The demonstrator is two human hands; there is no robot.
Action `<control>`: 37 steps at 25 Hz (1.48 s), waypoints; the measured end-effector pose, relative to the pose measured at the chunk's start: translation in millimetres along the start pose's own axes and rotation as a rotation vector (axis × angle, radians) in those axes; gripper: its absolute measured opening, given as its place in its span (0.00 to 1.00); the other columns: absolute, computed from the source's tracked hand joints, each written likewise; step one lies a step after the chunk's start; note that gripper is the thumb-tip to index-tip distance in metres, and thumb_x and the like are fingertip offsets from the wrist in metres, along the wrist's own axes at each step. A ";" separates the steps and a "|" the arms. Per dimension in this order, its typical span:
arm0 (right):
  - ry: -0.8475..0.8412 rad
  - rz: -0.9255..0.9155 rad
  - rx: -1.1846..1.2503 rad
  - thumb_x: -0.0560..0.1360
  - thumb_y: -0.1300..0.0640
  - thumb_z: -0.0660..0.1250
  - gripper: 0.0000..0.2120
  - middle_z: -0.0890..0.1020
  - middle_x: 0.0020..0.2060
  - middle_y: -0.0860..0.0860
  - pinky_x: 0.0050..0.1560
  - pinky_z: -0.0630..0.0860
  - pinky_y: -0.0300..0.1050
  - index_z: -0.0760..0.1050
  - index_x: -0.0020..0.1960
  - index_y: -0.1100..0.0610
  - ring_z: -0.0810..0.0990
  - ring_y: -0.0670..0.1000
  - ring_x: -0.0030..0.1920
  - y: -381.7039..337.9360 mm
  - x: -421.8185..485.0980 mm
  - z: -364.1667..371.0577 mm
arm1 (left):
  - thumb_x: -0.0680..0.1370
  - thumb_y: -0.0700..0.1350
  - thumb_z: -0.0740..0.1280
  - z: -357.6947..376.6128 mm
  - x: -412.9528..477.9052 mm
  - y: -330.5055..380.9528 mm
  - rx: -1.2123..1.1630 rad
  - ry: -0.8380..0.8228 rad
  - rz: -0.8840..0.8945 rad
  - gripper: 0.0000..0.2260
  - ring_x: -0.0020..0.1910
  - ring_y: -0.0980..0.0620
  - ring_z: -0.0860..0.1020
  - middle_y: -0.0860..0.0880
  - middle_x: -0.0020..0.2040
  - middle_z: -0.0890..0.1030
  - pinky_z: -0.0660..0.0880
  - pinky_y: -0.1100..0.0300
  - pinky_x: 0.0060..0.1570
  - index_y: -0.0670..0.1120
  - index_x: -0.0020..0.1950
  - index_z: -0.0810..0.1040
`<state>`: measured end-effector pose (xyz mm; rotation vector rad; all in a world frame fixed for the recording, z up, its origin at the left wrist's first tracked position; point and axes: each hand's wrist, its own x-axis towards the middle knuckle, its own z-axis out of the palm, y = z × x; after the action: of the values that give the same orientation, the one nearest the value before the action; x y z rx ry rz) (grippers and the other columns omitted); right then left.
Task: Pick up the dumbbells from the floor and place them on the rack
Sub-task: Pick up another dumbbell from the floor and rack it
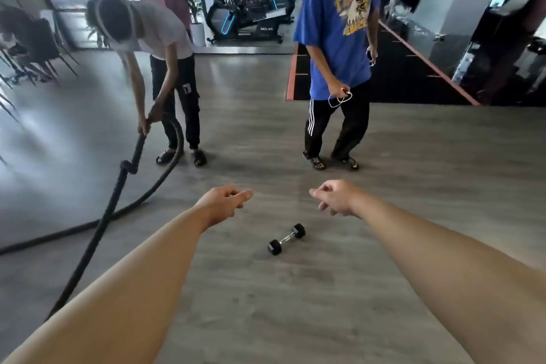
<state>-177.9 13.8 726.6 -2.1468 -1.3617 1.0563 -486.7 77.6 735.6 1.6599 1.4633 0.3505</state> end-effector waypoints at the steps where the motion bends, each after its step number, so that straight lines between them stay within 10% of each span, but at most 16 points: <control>1: -0.019 0.006 -0.024 0.78 0.37 0.67 0.19 0.88 0.44 0.50 0.34 0.70 0.43 0.79 0.53 0.53 0.79 0.52 0.36 2.4 19.1 -13.0 | 0.76 0.69 0.68 5.3 15.9 9.1 -0.013 0.012 -0.002 0.17 0.48 0.51 0.85 0.55 0.50 0.86 0.78 0.56 0.45 0.57 0.49 0.82; 13: -0.159 0.073 -0.167 0.78 0.37 0.68 0.21 0.89 0.47 0.52 0.35 0.71 0.42 0.80 0.56 0.55 0.80 0.53 0.35 15.9 279.3 -22.0 | 0.78 0.67 0.67 40.6 258.1 10.6 -0.204 -0.046 -0.191 0.22 0.53 0.49 0.84 0.53 0.55 0.85 0.79 0.49 0.55 0.51 0.60 0.82; 21: -0.249 0.232 -0.180 0.79 0.39 0.69 0.18 0.86 0.41 0.50 0.32 0.69 0.42 0.78 0.54 0.54 0.76 0.52 0.31 17.6 461.6 6.2 | 0.78 0.66 0.68 58.4 424.3 -30.1 -0.277 -0.194 -0.371 0.17 0.49 0.47 0.83 0.50 0.56 0.86 0.74 0.57 0.43 0.54 0.55 0.83; 37: -0.545 0.303 -0.406 0.76 0.38 0.70 0.18 0.83 0.55 0.50 0.48 0.70 0.44 0.78 0.56 0.50 0.79 0.53 0.50 260.4 795.0 265.9 | 0.74 0.69 0.70 306.4 648.3 -328.7 -0.641 0.039 -0.985 0.23 0.54 0.48 0.83 0.51 0.56 0.86 0.79 0.49 0.53 0.54 0.59 0.83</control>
<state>-30.3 583.0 74.7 -2.5288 -1.6279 1.7036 -315.2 515.1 102.0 0.3398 1.7594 0.2415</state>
